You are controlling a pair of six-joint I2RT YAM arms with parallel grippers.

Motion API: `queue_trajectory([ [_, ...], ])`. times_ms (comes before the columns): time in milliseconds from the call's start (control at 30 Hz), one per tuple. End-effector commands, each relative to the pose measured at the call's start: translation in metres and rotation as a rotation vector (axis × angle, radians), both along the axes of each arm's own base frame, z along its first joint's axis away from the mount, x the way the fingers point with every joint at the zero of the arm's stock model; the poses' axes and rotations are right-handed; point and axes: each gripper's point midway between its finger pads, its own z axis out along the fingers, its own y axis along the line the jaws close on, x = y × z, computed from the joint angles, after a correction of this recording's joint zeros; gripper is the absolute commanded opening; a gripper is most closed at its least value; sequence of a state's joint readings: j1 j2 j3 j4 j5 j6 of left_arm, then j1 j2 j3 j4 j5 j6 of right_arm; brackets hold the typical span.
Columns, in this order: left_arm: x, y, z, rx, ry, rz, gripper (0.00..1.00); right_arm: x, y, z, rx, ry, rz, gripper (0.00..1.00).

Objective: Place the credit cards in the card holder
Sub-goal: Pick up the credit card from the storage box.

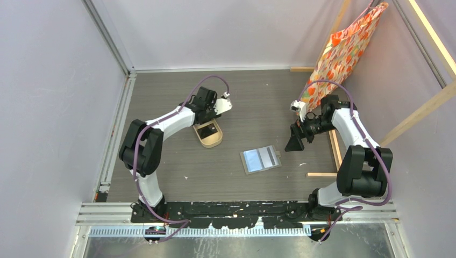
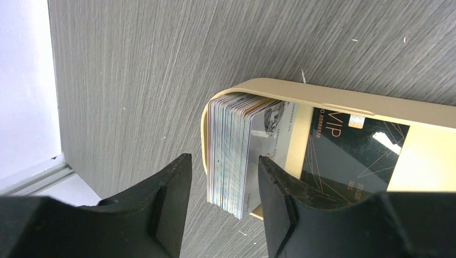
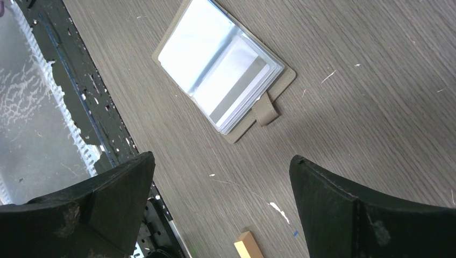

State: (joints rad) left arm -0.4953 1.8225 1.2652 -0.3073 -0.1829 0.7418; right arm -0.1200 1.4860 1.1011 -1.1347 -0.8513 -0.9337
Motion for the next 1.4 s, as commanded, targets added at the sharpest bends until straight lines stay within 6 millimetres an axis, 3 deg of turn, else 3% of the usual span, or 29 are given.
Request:
queue_trajectory([
  [0,0.007,-0.001,0.000,-0.009,-0.012,-0.002,0.53,0.004,0.002,0.010,0.020,-0.033,0.008,1.00],
  [433,0.009,0.004,-0.008,0.007,0.002,0.018,0.54,0.004,0.002,0.010,0.020,-0.034,0.008,1.00],
  [733,0.012,0.007,0.009,-0.005,-0.057,0.045,0.49,0.004,0.002,0.010,0.020,-0.033,0.008,1.00],
  [1367,0.011,0.007,0.023,-0.032,-0.079,0.051,0.42,0.003,0.002,0.009,0.026,-0.024,0.016,1.00],
])
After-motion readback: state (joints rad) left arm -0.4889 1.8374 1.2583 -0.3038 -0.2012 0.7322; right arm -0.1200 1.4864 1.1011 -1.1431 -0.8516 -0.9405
